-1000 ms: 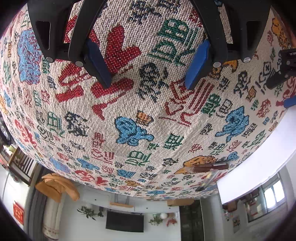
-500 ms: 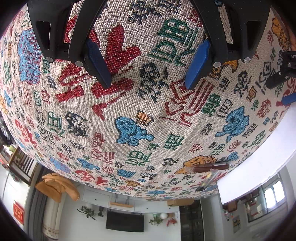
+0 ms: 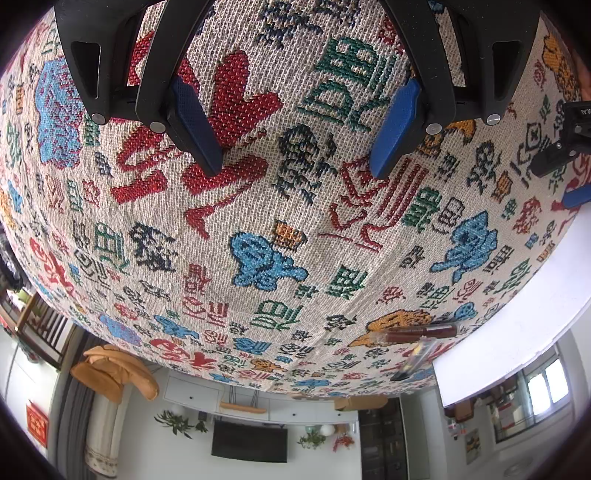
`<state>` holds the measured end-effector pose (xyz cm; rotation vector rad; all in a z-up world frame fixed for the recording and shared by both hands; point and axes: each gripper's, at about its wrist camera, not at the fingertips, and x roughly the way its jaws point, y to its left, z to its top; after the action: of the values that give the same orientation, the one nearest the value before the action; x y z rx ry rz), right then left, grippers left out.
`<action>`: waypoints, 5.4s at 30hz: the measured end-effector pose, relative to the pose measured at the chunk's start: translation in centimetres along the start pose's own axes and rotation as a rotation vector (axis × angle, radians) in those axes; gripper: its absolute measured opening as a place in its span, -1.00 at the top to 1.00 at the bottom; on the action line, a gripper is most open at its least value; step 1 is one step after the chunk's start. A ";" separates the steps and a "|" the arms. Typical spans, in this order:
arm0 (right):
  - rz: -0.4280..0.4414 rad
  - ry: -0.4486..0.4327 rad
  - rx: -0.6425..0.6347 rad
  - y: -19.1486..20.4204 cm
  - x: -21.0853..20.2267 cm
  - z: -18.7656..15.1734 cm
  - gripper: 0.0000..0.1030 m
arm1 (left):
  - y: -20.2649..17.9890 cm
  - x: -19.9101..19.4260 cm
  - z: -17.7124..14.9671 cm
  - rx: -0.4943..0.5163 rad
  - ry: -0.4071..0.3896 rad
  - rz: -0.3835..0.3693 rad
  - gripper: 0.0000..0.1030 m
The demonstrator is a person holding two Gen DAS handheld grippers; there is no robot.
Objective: Organize snacks
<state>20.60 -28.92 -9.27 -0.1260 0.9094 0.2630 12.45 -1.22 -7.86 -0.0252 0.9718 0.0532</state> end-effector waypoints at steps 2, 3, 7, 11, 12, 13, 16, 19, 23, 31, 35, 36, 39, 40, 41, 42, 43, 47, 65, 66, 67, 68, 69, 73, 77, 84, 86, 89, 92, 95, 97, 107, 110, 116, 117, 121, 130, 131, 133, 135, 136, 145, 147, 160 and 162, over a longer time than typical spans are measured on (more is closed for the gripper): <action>0.000 0.000 0.000 0.0 0.0 0.0 -0.64 | 0.0 0.0 0.0 0.000 0.000 0.000 -1.00; 0.000 0.000 0.000 0.0 0.0 0.0 -0.64 | 0.0 0.0 0.0 0.000 0.000 0.000 -1.00; 0.000 0.000 0.000 0.0 0.0 0.0 -0.64 | 0.0 0.0 0.0 0.000 0.000 0.000 -1.00; 0.000 0.000 0.000 0.0 0.0 0.0 -0.64 | 0.0 0.0 0.0 0.000 0.000 0.000 -1.00; 0.000 0.000 0.000 0.0 0.0 0.0 -0.64 | 0.0 0.0 0.0 0.000 0.000 0.000 -1.00; 0.000 0.000 0.000 0.0 0.0 0.0 -0.64 | 0.0 0.0 0.0 0.000 0.000 0.000 -1.00; 0.000 0.000 0.000 0.0 0.0 0.0 -0.64 | 0.0 0.0 0.0 0.000 0.000 0.000 -1.00; 0.000 0.000 0.001 0.0 0.0 0.0 -0.64 | 0.0 0.0 0.0 0.000 0.000 0.000 -1.00; 0.000 0.000 0.001 0.0 0.0 0.0 -0.64 | 0.0 0.0 0.0 0.000 0.000 0.000 -1.00; -0.001 0.000 0.001 0.0 0.0 0.0 -0.64 | 0.3 -0.2 0.0 -0.014 0.006 0.018 -1.00; 0.000 0.000 0.001 0.0 0.0 0.0 -0.64 | 0.9 -0.2 0.0 -0.039 0.010 0.021 -1.00; 0.000 0.000 0.001 0.0 0.0 0.0 -0.64 | 0.9 -0.1 0.0 -0.038 0.010 0.023 -1.00; 0.001 0.001 0.003 0.0 0.0 0.0 -0.65 | 0.9 -0.1 0.0 -0.036 0.008 0.023 -1.00; 0.005 0.002 0.007 -0.1 0.0 0.0 -0.66 | 0.8 -0.1 -0.1 -0.036 0.007 0.023 -1.00; 0.013 0.005 0.012 -0.2 0.1 0.1 -0.67 | 0.8 -0.1 -0.1 -0.036 0.005 0.023 -1.00; 0.016 0.011 0.015 -0.2 0.2 0.3 -0.67 | 0.7 -0.1 -0.1 -0.036 0.003 0.024 -1.00; 0.017 0.025 0.019 -0.3 0.4 0.7 -0.67 | 0.7 -0.1 -0.1 -0.036 0.002 0.024 -1.00; 0.145 0.081 0.079 0.5 1.4 4.5 -0.67 | 0.8 0.0 0.0 -0.039 -0.003 0.023 -1.00; 0.259 0.268 0.341 11.9 13.0 18.3 -0.48 | 0.9 0.2 0.1 -0.040 -0.005 0.022 -1.00; 0.235 0.252 0.307 12.3 12.8 18.4 -0.48 | 0.9 0.2 0.1 -0.040 -0.006 0.022 -1.00; 0.214 0.248 0.275 12.7 13.0 18.7 -0.48 | 0.9 0.2 0.1 -0.040 -0.005 0.023 -1.00; 0.208 0.244 0.265 12.8 13.0 18.7 -0.48 | 0.9 0.2 0.1 -0.040 -0.005 0.023 -1.00; 0.218 0.237 0.291 12.4 12.8 18.6 -0.48 | 0.9 0.2 0.1 -0.040 -0.005 0.022 -1.00; 0.278 0.202 0.389 10.2 11.2 18.1 -0.48 | 0.9 0.2 0.1 -0.040 -0.005 0.023 -1.00; 0.370 0.243 0.494 8.5 11.0 17.6 -0.49 | 0.9 0.3 0.2 -0.043 -0.006 0.024 -1.00; 0.252 0.267 0.502 9.8 13.1 19.4 -0.48 | 0.8 0.4 0.4 -0.039 -0.005 0.022 -1.00; 0.172 0.282 0.372 11.4 13.6 20.2 -0.48 | 0.8 0.5 0.5 -0.039 -0.005 0.020 -1.00; 0.074 0.250 0.225 12.6 13.3 20.3 0.04 | 0.9 0.4 0.4 -0.039 -0.005 0.021 -1.00; 0.068 0.247 0.205 11.2 13.3 19.7 0.56 | 0.9 0.3 0.3 -0.039 -0.006 0.020 -1.00; 0.082 0.263 0.137 9.8 12.2 18.5 0.60 | 0.8 0.4 0.4 -0.040 -0.006 0.021 -1.00; 0.082 0.277 0.089 8.5 11.2 17.4 0.63 | 0.8 0.3 0.3 -0.040 -0.006 0.021 -1.00; -0.003 0.320 -0.042 -0.9 5.8 10.8 0.61 | 0.9 0.3 0.2 -0.040 -0.006 0.021 -1.00; 0.042 0.247 -0.052 -2.2 4.5 9.0 0.32 | 0.9 0.3 0.2 -0.039 -0.006 0.021 -1.00; 0.031 0.064 -0.103 -2.7 2.7 4.1 -0.43 | 0.8 0.2 0.1 -0.039 0.001 0.019 -1.00; 0.029 0.044 -0.118 -2.9 2.6 3.2 -0.44 | 0.7 0.3 0.4 -0.040 0.018 0.017 -1.00; 0.067 -0.010 -0.092 -3.9 1.9 2.2 -0.55 | 0.6 1.3 3.4 -0.041 0.088 -0.084 -1.00; 0.063 0.002 -0.083 -3.7 2.0 2.1 -0.68 | -0.3 9.2 18.3 -0.051 0.084 0.009 -0.99; 0.064 0.002 -0.082 -3.7 2.1 2.1 -0.68 | -0.3 10.5 19.4 -0.069 0.089 0.012 -0.99; 0.063 0.003 -0.081 -3.7 2.1 2.1 -0.68 | -0.4 13.0 21.2 -0.105 0.103 0.022 -0.97; 0.062 0.003 -0.082 -3.7 2.2 2.2 -0.68 | -0.6 14.9 22.5 -0.136 0.111 0.013 -0.91; 0.062 0.002 -0.082 -3.7 2.2 2.2 -0.68 | -0.7 15.7 22.9 -0.146 0.111 0.009 -0.86; 0.058 0.004 -0.079 -3.9 2.3 2.3 -0.70 | -0.8 10.2 17.6 -0.069 0.051 -0.142 0.54; 0.058 0.003 -0.079 -3.9 2.3 2.3 -0.70 | -1.1 7.3 13.7 -0.031 0.077 -0.187 0.53; 0.046 -0.001 -0.087 -3.7 2.2 2.3 -0.71 | -4.8 1.7 3.4 0.093 0.075 -0.108 -0.99; 0.042 -0.002 -0.090 -3.7 2.2 2.3 -0.71 | -5.2 2.2 3.0 0.116 0.038 -0.072 -1.00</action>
<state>24.61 -31.61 -9.61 -0.1898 0.8988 0.3434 16.47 -6.15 -7.96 0.0454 1.0099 -0.0696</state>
